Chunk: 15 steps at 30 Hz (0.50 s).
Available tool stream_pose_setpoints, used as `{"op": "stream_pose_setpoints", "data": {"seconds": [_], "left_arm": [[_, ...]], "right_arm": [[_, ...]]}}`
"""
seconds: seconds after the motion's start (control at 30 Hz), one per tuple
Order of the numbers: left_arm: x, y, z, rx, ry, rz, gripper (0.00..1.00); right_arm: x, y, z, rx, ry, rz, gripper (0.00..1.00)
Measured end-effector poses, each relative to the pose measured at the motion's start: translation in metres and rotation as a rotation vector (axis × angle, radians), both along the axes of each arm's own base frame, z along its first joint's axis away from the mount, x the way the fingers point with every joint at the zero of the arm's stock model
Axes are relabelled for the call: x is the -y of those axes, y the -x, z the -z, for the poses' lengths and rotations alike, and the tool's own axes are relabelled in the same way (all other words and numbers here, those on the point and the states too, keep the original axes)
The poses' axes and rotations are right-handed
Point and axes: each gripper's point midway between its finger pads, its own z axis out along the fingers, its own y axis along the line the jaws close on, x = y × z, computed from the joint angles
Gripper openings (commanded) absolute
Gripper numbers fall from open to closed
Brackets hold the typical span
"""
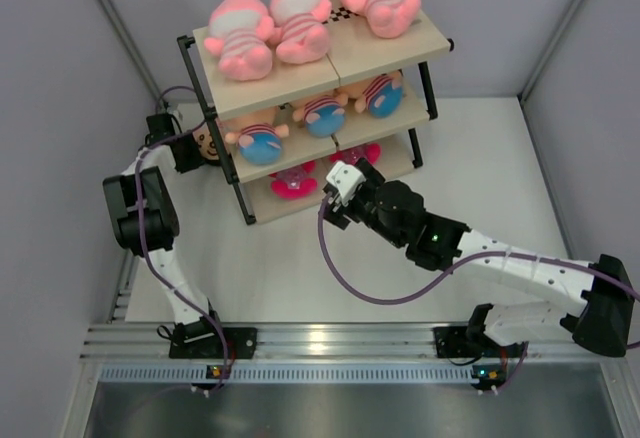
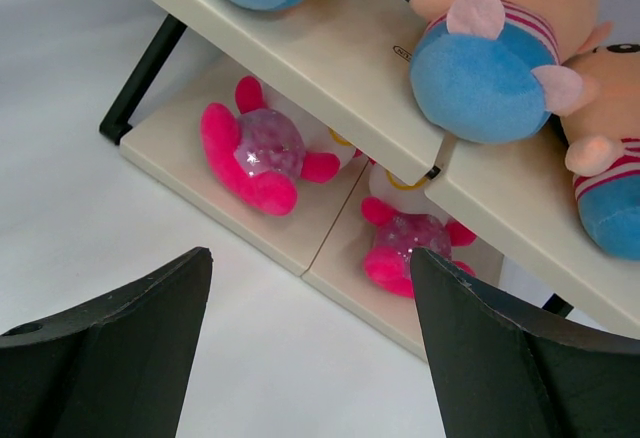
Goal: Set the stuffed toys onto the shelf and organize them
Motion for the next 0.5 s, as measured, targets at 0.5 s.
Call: {"op": "stream_pose_setpoints", "data": {"seconds": [0.5], "left_arm": [[0.0010, -0.0100, 0.0069, -0.004, 0.013, 0.022, 0.00]], "right_arm": [[0.0034, -0.0064, -0.0038, 0.002, -0.005, 0.018, 0.81]]}}
